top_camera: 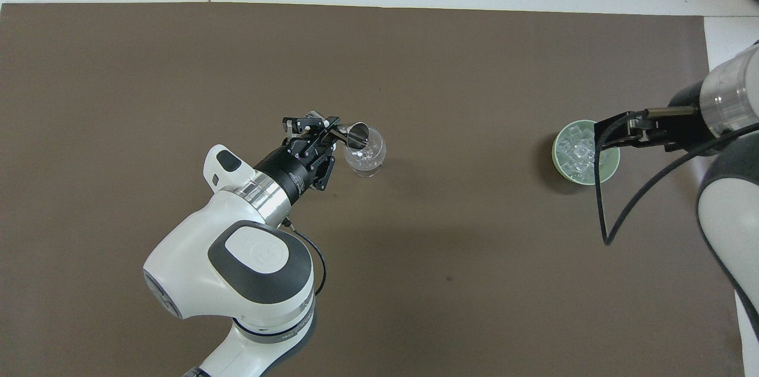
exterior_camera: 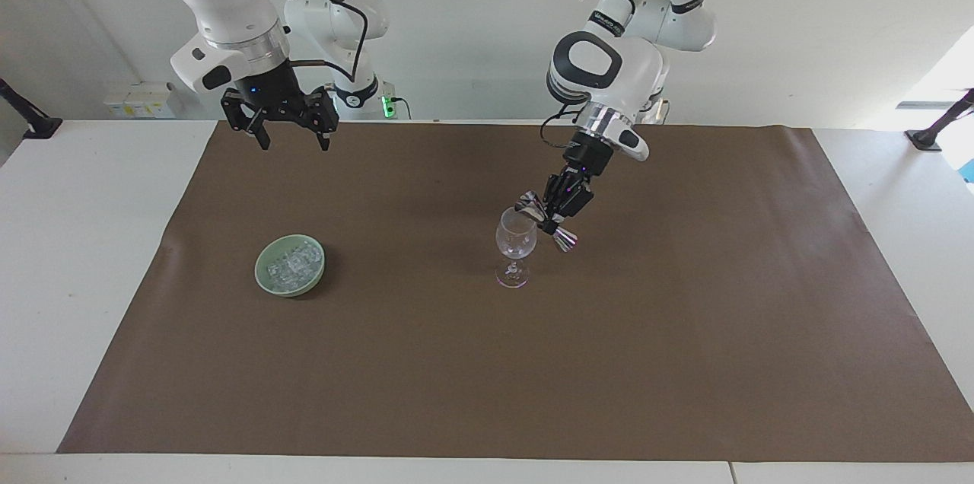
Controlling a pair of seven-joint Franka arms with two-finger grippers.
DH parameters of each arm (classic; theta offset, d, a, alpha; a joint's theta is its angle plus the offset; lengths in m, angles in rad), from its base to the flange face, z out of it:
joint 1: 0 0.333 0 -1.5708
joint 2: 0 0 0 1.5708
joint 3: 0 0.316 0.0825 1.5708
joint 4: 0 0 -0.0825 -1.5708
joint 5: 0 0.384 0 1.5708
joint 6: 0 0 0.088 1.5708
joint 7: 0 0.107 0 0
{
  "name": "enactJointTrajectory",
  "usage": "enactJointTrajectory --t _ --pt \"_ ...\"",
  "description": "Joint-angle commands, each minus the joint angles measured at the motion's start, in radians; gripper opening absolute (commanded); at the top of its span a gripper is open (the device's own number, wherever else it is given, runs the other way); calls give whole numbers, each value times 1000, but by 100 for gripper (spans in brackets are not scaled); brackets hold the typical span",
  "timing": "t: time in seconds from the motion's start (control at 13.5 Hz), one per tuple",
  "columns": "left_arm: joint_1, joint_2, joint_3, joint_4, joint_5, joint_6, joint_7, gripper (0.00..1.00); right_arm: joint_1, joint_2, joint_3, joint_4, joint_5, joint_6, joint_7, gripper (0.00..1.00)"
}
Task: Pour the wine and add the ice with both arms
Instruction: 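Tilt the jigger over the clear glass with the left gripper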
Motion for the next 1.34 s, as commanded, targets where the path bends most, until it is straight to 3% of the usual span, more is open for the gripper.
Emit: enactJointTrajectory --t 0.0,1.26 --pt "-21 12 13 19 17 37 25 0 -12 -24 2 -25 23 4 -24 100" --pt "-44 41 13 53 65 127 154 0 -12 -24 2 -26 23 3 -24 100"
